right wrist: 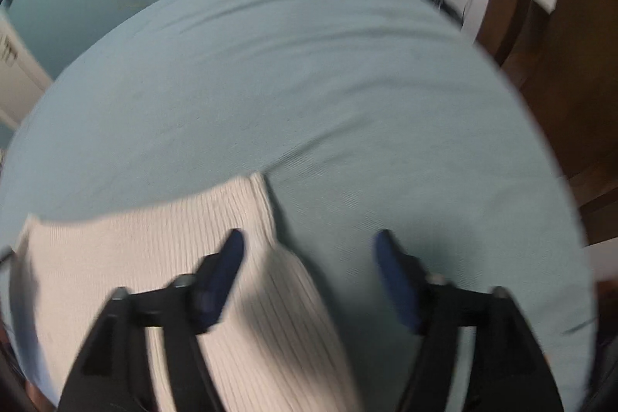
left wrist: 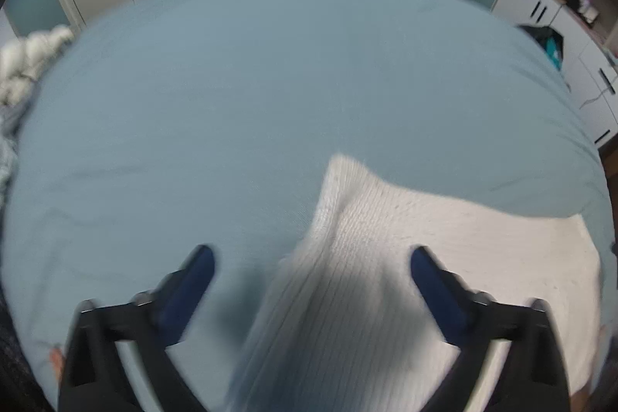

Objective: Fold small clothes

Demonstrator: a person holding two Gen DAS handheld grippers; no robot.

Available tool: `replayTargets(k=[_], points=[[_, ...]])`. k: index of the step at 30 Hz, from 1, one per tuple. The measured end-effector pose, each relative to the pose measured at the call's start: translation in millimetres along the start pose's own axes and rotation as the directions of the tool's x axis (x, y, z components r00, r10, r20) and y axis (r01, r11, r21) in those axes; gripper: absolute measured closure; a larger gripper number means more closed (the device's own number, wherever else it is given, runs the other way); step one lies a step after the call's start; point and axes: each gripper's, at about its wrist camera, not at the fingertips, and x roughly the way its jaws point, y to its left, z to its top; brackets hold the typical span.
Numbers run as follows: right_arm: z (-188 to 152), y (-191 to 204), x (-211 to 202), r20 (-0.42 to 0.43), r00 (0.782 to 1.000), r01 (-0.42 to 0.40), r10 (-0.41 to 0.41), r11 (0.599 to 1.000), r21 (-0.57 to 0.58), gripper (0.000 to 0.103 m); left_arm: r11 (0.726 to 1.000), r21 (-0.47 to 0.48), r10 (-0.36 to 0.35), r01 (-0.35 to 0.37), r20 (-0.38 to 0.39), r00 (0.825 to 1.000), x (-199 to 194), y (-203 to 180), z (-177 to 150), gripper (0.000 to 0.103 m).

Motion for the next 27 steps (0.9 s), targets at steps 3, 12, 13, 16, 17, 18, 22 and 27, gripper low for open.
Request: replayTargets(k=[3, 12, 13, 16, 17, 18, 22, 27], points=[[-33.8, 18.2, -52.2, 0.027, 1.000, 0.002, 0.002, 0.990, -0.141, 0.027, 0.984, 0.168, 0.054, -0.058, 0.028, 0.998, -30.4, -24.0, -21.3, 0.000], [-144.9, 85.2, -70.8, 0.051, 0.986, -0.121, 0.160, 0.887, -0.446, 0.008, 0.885, 0.452, 0.092, -0.115, 0.072, 0.993, -30.0, -66.5, -139.1, 0.000], [-154.1, 88.7, -51.6, -0.027, 0.990, -0.136, 0.140, 0.870, -0.475, 0.008, 0.885, 0.450, 0.110, -0.122, 0.051, 0.993, -20.9, -59.2, -147.1, 0.000], [-168.2, 75.2, -4.5, -0.181, 0.980, -0.158, 0.081, 0.870, -0.466, 0.007, 0.921, 0.383, 0.086, -0.075, -0.012, 0.996, 5.6, -47.1, -156.2, 0.000], [-169.5, 66.5, 5.5, -0.190, 0.973, -0.203, 0.129, 0.869, -0.451, 0.003, 0.933, 0.360, 0.033, -0.026, -0.013, 0.999, 7.9, -38.6, -154.0, 0.000], [-168.6, 62.5, 7.1, -0.175, 0.972, -0.224, 0.160, 0.858, -0.463, 0.002, 0.934, 0.357, 0.016, -0.008, -0.019, 1.000, 10.3, -34.6, -150.7, 0.000], [-160.9, 56.2, 11.9, -0.191, 0.960, -0.273, 0.203, 0.823, -0.499, 0.001, 0.947, 0.320, -0.004, 0.020, -0.052, 0.999, 19.0, -23.7, -136.6, 0.000], [-166.5, 49.7, 10.0, -0.168, 0.962, -0.272, 0.216, 0.820, -0.504, 0.001, 0.939, 0.342, 0.048, -0.036, -0.026, 0.999, 15.1, -34.7, -136.3, 0.000]])
